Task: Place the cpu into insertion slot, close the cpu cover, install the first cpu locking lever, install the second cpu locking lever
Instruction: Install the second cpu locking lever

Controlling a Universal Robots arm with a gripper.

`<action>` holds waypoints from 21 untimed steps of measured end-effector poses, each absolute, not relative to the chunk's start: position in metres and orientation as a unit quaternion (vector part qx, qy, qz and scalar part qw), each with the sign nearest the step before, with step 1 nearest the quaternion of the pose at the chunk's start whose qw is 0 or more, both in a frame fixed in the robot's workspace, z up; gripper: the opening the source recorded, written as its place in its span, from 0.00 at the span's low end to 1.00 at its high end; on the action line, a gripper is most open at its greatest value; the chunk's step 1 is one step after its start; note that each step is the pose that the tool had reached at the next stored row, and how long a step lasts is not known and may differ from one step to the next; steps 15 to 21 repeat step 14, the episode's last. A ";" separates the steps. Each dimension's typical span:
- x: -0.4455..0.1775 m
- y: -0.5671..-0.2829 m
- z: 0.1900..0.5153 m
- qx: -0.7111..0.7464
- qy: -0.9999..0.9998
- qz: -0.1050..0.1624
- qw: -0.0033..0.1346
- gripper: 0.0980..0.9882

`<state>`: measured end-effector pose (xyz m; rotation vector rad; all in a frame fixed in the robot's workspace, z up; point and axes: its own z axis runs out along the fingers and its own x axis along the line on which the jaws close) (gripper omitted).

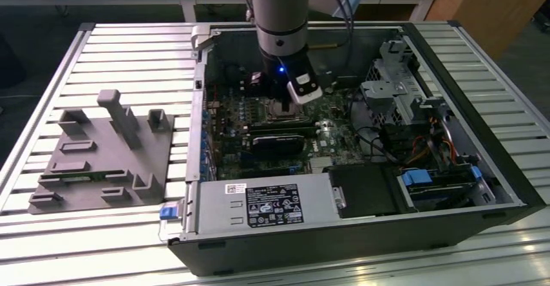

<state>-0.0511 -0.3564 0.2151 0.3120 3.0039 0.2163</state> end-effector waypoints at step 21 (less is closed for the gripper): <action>-0.048 -0.344 0.215 0.102 0.991 0.059 0.058 0.01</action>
